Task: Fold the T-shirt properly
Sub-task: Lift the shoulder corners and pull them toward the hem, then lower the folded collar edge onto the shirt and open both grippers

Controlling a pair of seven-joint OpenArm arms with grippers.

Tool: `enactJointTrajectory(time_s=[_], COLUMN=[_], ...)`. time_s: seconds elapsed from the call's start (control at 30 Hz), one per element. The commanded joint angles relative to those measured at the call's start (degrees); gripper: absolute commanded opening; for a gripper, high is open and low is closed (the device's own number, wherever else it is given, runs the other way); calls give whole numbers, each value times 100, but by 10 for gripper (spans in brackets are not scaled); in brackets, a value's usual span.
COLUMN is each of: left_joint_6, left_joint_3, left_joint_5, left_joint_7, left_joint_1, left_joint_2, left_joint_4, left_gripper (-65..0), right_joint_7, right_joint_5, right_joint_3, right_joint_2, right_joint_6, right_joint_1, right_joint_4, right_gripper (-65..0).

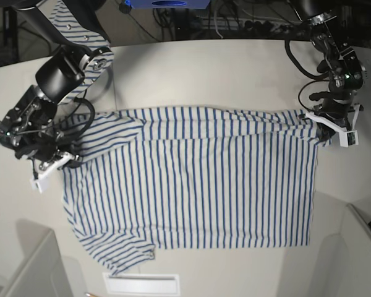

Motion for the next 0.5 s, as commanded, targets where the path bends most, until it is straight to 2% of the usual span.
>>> enactJointTrajectory(time_s=[0.0,0.47], left_joint_6=[-18,-27], left_joint_3=[-20,-20], left_joint_5=[24,112], left_joint_7=[-134,-134], left_joint_1=[-61,-352], left_joint_2=[-67,-84], left_joint_4=[86,95], left_gripper=[-650,-650], right_joint_7=[114,158], right_joint_5=[123,105], right_joint_3=[-26,-26], right_joint_2=[66,75], right_joint_6=[8,8], right_joint_1=[166,412], right_joint_4=[78,78], right_gripper=[-650,-650])
